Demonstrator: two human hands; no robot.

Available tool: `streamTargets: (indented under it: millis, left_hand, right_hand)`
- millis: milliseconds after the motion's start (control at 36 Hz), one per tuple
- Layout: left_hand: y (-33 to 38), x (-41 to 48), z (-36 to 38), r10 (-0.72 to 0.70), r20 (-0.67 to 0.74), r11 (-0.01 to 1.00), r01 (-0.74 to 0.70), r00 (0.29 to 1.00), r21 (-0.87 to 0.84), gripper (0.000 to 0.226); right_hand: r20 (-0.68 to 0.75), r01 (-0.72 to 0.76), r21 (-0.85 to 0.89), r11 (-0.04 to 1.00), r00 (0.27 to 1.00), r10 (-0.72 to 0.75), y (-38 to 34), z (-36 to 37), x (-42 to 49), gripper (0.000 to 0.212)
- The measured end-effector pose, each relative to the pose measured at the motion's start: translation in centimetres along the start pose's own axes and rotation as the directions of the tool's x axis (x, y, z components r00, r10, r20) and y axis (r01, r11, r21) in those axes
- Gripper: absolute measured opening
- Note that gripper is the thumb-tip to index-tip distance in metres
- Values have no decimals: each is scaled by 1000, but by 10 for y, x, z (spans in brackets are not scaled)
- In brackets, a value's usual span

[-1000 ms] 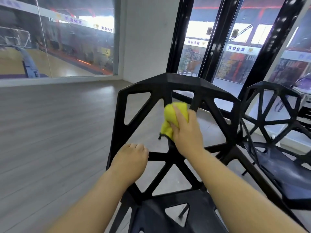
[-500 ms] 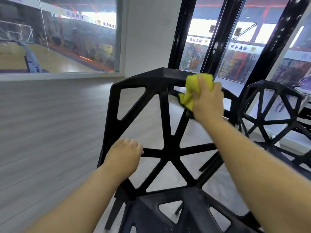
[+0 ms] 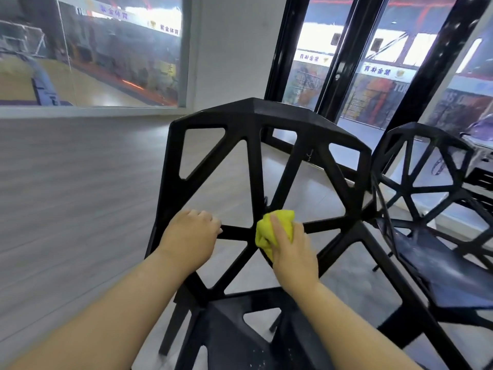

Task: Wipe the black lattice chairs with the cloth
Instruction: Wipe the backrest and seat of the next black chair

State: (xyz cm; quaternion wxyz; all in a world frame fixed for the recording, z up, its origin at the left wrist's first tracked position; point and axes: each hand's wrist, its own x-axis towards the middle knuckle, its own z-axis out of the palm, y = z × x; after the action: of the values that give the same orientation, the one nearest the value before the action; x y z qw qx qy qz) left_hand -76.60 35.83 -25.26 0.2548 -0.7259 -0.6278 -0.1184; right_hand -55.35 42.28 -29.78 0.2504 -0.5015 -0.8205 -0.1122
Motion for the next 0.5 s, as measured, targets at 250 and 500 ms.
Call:
streamTargets:
  millis: [250, 500]
  left_hand:
    - [39, 27, -1, -97, 278, 995, 104, 956, -11, 26]
    - [66, 49, 21, -170, 302, 985, 171, 938, 23, 20]
  right_hand:
    - [-185, -119, -36, 992, 977, 110, 37, -78, 86, 63]
    - [-217, -74, -191, 979, 976, 31, 68, -91, 117, 82]
